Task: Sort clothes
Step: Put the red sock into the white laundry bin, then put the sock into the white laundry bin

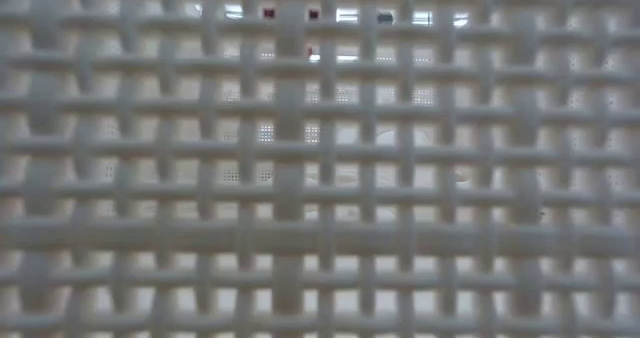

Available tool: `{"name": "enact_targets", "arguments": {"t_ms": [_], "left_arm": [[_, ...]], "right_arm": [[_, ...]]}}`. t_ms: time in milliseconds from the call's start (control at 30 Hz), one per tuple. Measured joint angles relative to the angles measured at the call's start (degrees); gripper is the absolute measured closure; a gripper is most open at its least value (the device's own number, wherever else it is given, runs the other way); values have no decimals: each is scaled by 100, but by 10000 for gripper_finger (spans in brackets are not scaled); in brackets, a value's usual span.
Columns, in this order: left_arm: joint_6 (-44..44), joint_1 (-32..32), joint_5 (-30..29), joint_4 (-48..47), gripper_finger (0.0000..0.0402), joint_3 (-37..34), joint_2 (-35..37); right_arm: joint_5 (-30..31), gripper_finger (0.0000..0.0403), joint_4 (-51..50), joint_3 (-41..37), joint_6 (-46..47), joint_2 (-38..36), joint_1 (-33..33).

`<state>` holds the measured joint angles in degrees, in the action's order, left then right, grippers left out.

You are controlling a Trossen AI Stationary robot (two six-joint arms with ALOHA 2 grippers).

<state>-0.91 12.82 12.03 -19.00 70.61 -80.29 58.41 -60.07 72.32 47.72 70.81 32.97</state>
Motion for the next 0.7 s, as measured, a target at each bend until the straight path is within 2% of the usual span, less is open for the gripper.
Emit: {"name": "enact_targets", "arguments": {"t_ms": [133, 200, 300, 433, 700], "left_arm": [[0, 45, 0, -73, 250, 203, 2], [45, 49, 1, -452, 239, 375, 2], [46, 32, -69, -1031, 235, 745, 3], [-63, 38, -157, -1225, 234, 1008, 9], [-453, 108, -558, -1704, 235, 1130, 4]], "right_arm": [[0, 286, 0, -1, -7, 0, 0], [1, 286, 0, -1, -12, 0, 0], [2, 286, 0, -1, -21, 0, 0], [4, 286, -1, -1, -33, 2, 0], [7, 286, -20, -1, 137, 2, -1]]}}
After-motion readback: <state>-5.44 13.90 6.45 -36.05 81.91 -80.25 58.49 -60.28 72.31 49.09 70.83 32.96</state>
